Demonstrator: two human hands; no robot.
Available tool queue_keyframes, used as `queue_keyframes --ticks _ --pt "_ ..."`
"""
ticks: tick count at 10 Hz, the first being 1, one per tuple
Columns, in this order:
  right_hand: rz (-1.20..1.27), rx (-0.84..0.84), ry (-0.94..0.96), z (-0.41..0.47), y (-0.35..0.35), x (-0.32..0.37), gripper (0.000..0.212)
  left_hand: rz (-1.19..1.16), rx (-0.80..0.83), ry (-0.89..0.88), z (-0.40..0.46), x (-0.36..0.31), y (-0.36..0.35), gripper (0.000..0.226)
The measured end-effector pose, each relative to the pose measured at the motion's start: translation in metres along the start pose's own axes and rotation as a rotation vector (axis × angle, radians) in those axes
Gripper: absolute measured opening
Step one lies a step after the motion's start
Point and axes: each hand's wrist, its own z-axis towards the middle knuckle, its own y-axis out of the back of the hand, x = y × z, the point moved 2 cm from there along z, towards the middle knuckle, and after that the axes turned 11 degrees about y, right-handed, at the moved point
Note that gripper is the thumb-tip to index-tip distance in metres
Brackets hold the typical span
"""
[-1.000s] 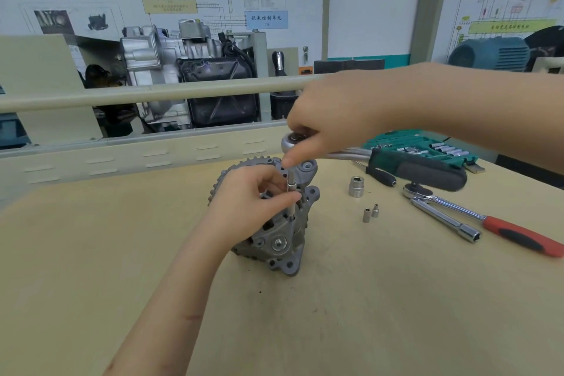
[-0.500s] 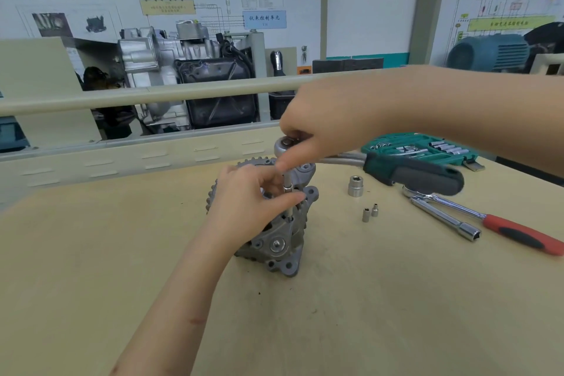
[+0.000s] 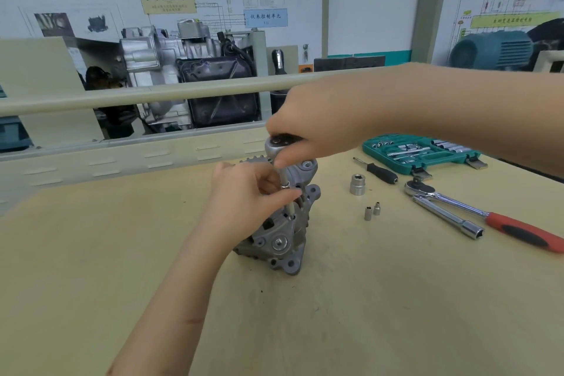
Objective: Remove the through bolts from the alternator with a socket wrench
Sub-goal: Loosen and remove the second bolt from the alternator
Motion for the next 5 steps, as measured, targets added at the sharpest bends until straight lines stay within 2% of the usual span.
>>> queue_keyframes --ticks 1,3,4,5 --pt "0.013 -0.073 -0.072 -0.001 -0.0054 -0.0016 0.04 0.002 0.023 0.008 0.0007 0.0002 -0.0001 0.024" --pt "0.025 -0.038 -0.071 0.0007 -0.001 0.0024 0.044 -0.042 0.129 0.015 0.0007 -0.0013 0.0008 0.015" --pt "0.036 -0.011 -0.06 0.0035 -0.0004 0.0029 0.043 -0.026 0.12 0.021 0.0001 -0.0007 0.0019 0.012" --pt "-0.002 0.005 -0.039 0.0038 0.0016 0.0027 0.043 0.026 0.068 0.007 -0.0003 -0.0021 0.0014 0.018"
